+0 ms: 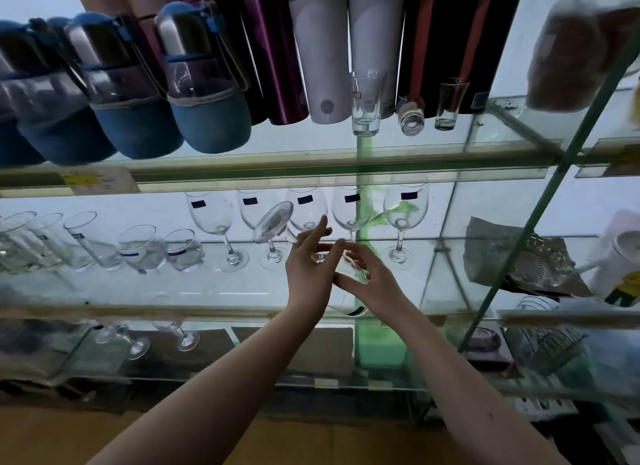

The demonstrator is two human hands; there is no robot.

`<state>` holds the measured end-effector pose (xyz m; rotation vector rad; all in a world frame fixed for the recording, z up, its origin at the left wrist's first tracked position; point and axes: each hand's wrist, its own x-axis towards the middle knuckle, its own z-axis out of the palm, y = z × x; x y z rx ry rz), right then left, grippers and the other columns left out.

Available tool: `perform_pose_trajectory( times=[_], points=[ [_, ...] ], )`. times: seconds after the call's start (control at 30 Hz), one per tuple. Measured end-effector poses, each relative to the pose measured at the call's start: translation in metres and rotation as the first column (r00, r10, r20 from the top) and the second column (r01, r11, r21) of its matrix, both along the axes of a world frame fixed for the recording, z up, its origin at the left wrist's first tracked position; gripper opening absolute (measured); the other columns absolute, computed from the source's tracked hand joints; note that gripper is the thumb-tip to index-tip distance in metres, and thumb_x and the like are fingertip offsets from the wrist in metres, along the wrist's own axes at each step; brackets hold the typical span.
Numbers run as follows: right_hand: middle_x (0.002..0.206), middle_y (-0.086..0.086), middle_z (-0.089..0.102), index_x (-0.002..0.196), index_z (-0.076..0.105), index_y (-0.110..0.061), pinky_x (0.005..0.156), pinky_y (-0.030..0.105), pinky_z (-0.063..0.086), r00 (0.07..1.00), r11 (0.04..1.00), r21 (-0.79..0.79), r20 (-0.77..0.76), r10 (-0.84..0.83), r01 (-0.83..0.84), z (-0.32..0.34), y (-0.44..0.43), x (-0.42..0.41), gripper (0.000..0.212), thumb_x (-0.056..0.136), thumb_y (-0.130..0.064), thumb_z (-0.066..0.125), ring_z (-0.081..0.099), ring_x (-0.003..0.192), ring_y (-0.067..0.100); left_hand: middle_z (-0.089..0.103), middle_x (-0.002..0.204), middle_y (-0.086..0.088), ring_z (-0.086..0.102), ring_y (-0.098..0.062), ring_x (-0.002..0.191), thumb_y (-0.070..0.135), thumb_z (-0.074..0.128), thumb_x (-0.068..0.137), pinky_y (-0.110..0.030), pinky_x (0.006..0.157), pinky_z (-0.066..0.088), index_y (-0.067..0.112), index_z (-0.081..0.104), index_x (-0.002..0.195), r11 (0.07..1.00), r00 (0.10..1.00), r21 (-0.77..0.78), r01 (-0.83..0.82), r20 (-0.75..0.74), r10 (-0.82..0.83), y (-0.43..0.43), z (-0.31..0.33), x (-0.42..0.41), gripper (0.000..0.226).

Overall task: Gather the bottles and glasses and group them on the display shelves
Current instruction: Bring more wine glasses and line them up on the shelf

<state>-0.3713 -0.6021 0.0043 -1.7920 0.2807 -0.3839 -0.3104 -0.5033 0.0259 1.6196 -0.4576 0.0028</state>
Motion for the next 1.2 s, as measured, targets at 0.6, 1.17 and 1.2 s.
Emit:
perform_pose_trajectory(
  times=[0.6, 1.17, 1.2],
  points=[
    [0.115, -0.015, 0.057, 0.126, 0.043, -0.031, 0.085, 0.026, 0.046, 0.979, 0.999, -0.023, 0.199, -0.04, 0.045, 0.039, 0.097, 0.057, 0.072, 0.065, -0.032, 0.08, 0.056, 0.11, 0.008, 0.051, 0.115, -0.006, 0.053, -0.022, 0.114, 0.036, 0.056, 0.091, -0.042, 0.098, 0.043, 0.012, 0.055, 0.116, 0.723, 0.516, -0.633, -0.276, -0.733, -0.444, 0.096, 0.006, 0.076, 0.035],
    [0.108, -0.007, 0.063, 0.111, 0.052, -0.027, 0.086, 0.031, 0.05, 0.942, 0.976, 0.035, 0.257, -0.215, 0.214, 0.058, 0.194, 0.126, 0.058, 0.061, -0.031, 0.081, 0.058, 0.107, 0.008, 0.061, 0.105, -0.022, 0.065, -0.03, 0.095, 0.03, 0.052, 0.093, -0.039, 0.086, 0.052, 0.005, 0.058, 0.102, 0.755, 0.338, -0.65, -0.087, -0.732, -0.592, 0.182, 0.03, 0.124, 0.027],
    [0.107, -0.008, 0.063, 0.111, 0.052, -0.027, 0.086, 0.03, 0.05, 0.94, 0.974, 0.017, 0.26, -0.221, 0.225, 0.06, 0.195, 0.128, 0.058, 0.061, -0.033, 0.08, 0.059, 0.106, 0.008, 0.062, 0.106, -0.023, 0.063, -0.034, 0.096, 0.039, 0.054, 0.091, -0.042, 0.084, 0.052, 0.007, 0.06, 0.099, 0.804, 0.306, -0.594, -0.029, -0.771, -0.558, 0.187, 0.031, 0.128, 0.034]
  ],
)
